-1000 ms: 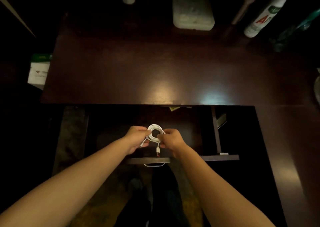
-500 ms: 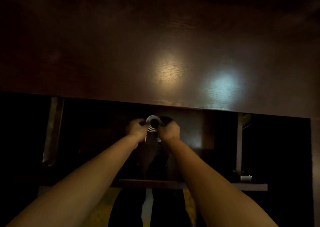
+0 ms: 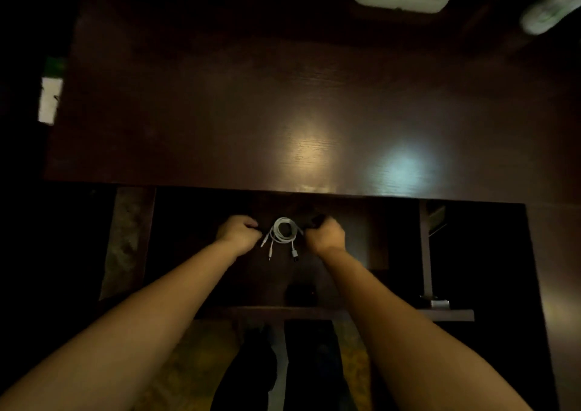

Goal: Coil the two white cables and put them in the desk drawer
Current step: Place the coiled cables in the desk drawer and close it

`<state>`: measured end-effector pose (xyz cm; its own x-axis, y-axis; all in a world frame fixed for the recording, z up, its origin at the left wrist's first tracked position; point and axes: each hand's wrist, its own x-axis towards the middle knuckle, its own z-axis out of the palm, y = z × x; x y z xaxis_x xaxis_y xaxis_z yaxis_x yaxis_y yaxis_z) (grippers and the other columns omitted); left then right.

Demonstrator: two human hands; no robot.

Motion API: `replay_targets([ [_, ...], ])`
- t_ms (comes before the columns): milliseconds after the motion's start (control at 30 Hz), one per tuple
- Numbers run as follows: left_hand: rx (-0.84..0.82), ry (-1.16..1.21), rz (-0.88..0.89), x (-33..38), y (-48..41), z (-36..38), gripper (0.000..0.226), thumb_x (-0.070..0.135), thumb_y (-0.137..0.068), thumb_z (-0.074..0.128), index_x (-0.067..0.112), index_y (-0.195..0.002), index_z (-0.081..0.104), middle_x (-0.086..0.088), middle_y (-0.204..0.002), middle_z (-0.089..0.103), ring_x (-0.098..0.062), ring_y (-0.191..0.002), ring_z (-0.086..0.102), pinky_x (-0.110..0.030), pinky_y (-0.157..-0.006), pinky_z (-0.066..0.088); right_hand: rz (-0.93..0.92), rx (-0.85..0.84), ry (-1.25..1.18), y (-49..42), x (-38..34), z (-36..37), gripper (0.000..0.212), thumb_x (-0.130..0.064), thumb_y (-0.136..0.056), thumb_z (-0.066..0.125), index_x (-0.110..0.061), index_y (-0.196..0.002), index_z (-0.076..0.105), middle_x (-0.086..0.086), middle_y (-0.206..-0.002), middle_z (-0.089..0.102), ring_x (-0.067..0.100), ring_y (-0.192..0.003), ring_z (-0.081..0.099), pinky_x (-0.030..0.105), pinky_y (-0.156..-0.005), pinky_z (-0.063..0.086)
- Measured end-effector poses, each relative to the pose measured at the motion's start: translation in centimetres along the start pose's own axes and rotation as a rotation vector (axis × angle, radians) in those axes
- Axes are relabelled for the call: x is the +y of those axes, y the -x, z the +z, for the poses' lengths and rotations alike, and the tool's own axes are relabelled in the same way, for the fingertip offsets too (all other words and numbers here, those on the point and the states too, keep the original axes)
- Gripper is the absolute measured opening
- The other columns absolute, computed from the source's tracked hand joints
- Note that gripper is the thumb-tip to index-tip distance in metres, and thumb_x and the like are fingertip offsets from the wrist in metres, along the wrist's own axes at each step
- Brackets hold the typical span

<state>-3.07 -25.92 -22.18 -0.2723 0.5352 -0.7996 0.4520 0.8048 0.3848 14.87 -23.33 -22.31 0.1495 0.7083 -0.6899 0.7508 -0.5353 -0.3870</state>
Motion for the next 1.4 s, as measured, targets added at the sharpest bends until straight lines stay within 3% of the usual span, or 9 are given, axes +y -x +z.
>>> replay_targets([
  [133, -0.028, -0.066, 0.140, -0.1, 5.9, -1.7, 0.012, 0.013, -0.089, 0.056, 0.017, -0.092, 0.068, -0.011, -0.087, 0.071, -0.021, -0.064, 0.063, -0.025, -0.053, 0.047, -0.065, 0.072, -0.078, 6.3, 0.1, -2.4, 0.035, -0.016, -0.088, 0.062, -0.004, -0.120, 0.064, 0.017, -0.126, 0.066, 0.032, -0.122, 0.058, 0.033, -0.099, 0.043],
  [300, 0.071, -0.245, 0.441, -1.5, 14.2, -2.6, 0.011, 0.022, -0.090, 0.059, 0.023, -0.087, 0.070, -0.001, -0.084, 0.072, -0.020, -0.077, 0.068, -0.031, -0.069, 0.053, -0.205, 0.130, -0.030, 13.4, 1.4, -4.1, 0.026, -0.013, -0.090, 0.056, -0.008, -0.113, 0.068, 0.011, -0.114, 0.071, 0.027, -0.108, 0.065, 0.027, -0.083, 0.047],
  [467, 0.095, -0.223, 0.672, -5.2, 19.5, -0.7, 0.008, 0.021, -0.093, 0.059, 0.022, -0.093, 0.067, 0.009, -0.081, 0.063, -0.008, -0.074, 0.061, -0.020, -0.059, 0.046, -0.335, 0.122, -0.058, 19.5, 4.6, -1.8, 0.011, -0.017, -0.095, 0.057, -0.013, -0.103, 0.063, 0.003, -0.097, 0.068, 0.016, -0.089, 0.066, 0.030, -0.079, 0.057],
  [633, 0.047, -0.303, 0.684, -9.7, 19.6, 3.0, 0.008, 0.024, -0.089, 0.065, 0.028, -0.095, 0.070, 0.010, -0.090, 0.067, -0.005, -0.081, 0.062, -0.029, -0.074, 0.057, -0.459, 0.080, 0.111, 21.4, 9.6, 2.5, 0.010, -0.017, -0.094, 0.056, -0.019, -0.099, 0.064, -0.002, -0.098, 0.064, 0.011, -0.082, 0.061, 0.025, -0.073, 0.051],
  [800, 0.170, -0.287, 0.683, -14.3, 17.1, 8.7, 0.022, 0.022, -0.086, 0.071, 0.022, -0.108, 0.073, 0.007, -0.107, 0.064, -0.011, -0.099, 0.062, -0.021, -0.082, 0.047, -0.560, 0.169, 0.252, 20.0, 14.7, 6.8, 0.033, -0.012, -0.088, 0.056, -0.017, -0.121, 0.063, 0.005, -0.119, 0.061, 0.022, -0.113, 0.056, 0.037, -0.094, 0.052],
  [967, 0.274, -0.294, 0.738, -15.5, 13.9, 12.8, 0.041, 0.018, -0.087, 0.069, 0.023, -0.127, 0.063, 0.004, -0.135, 0.058, -0.017, -0.122, 0.055, -0.036, -0.103, 0.047, -0.661, 0.285, 0.351, 17.4, 16.8, 9.6, 0.050, -0.013, -0.089, 0.060, -0.016, -0.138, 0.051, 0.011, -0.136, 0.053, 0.028, -0.129, 0.046, 0.037, -0.101, 0.048],
  [1200, 0.138, -0.514, 0.676, -13.9, 7.6, 11.6, 0.032, 0.025, -0.095, 0.053, 0.025, -0.127, 0.061, -0.001, -0.136, 0.058, -0.025, -0.121, 0.058, -0.033, -0.101, 0.046, -0.646, 0.326, 0.550, 12.3, 14.0, 10.6, 0.028, -0.005, -0.076, 0.070, -0.009, -0.103, 0.074, 0.012, -0.109, 0.071, 0.036, -0.105, 0.062, 0.041, -0.089, 0.054],
  [1267, 0.072, -0.622, 0.689, -13.3, 6.3, 11.2, 0.031, 0.027, -0.098, 0.047, 0.026, -0.126, 0.061, -0.002, -0.133, 0.060, -0.026, -0.119, 0.059, -0.031, -0.098, 0.046, -0.639, 0.381, 0.479, 10.7, 14.0, 11.1, 0.018, -0.007, -0.068, 0.075, -0.012, -0.086, 0.078, 0.007, -0.095, 0.073, 0.031, -0.097, 0.064, 0.035, -0.082, 0.055],
  [1400, 0.012, -0.858, 0.666, -11.1, 5.4, 10.0, 0.036, 0.036, -0.101, 0.040, 0.034, -0.135, 0.051, 0.000, -0.141, 0.052, -0.029, -0.119, 0.056, -0.036, -0.097, 0.046, -0.625, 0.415, 0.276, 9.1, 13.6, 11.1, 0.022, -0.004, -0.076, 0.071, -0.015, -0.094, 0.077, 0.002, -0.104, 0.072, 0.015, -0.105, 0.046, 0.013, -0.092, 0.037],
])
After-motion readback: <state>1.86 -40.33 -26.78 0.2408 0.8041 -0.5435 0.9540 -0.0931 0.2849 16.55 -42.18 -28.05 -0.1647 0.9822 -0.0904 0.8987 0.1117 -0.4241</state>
